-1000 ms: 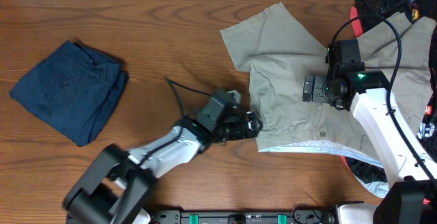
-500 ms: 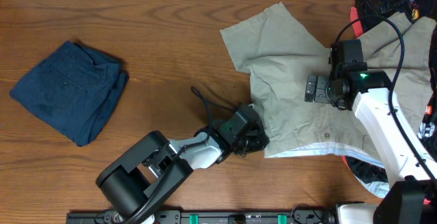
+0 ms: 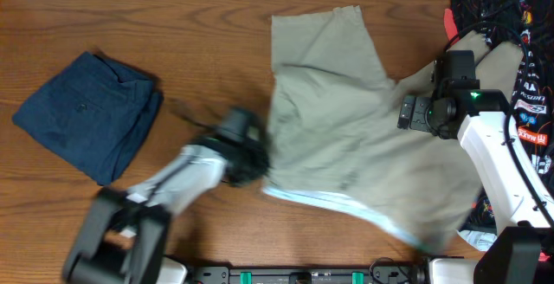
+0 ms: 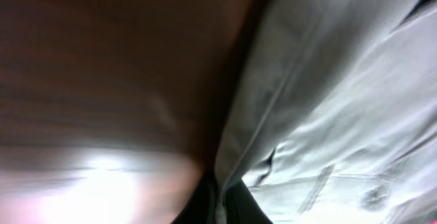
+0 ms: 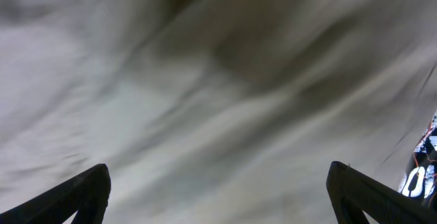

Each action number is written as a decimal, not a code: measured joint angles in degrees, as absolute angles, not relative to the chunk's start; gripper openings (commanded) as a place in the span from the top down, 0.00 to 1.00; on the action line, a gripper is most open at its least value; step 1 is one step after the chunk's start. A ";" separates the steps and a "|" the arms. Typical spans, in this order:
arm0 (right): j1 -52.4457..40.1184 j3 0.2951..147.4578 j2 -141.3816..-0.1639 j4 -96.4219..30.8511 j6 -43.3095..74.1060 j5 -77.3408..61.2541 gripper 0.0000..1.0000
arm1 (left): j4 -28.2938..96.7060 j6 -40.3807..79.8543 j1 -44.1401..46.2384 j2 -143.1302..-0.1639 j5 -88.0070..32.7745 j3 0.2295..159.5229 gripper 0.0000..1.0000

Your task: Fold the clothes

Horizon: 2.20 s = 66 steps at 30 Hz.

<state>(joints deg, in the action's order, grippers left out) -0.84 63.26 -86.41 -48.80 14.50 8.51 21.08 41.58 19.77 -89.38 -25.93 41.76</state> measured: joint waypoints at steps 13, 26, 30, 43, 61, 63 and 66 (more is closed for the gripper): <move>-0.86 63.26 -86.41 -46.48 12.49 1.72 0.01 | 23.86 35.97 -16.08 -72.20 -25.80 44.60 0.08; -5.50 63.35 -90.87 -23.86 6.26 -12.14 0.01 | 44.14 31.14 -9.78 -72.01 -26.98 42.04 0.02; -9.15 63.46 -97.27 -13.74 5.74 -14.68 0.01 | 43.22 30.98 -7.31 -72.47 -26.81 38.52 0.02; -17.65 63.59 -115.94 14.37 6.33 -16.97 0.01 | 34.15 31.46 -2.83 -72.66 -26.79 30.79 0.02; -17.78 68.49 -125.43 21.89 13.52 -16.34 0.73 | 28.88 31.73 -2.55 -72.66 -26.79 30.65 0.02; -17.78 68.53 -125.47 21.80 13.80 -15.81 0.89 | 28.05 31.73 -2.55 -72.66 -26.79 30.65 0.02; -17.74 68.60 -125.58 21.39 14.35 -15.44 0.99 | 27.70 31.73 -2.55 -72.66 -26.79 30.65 0.02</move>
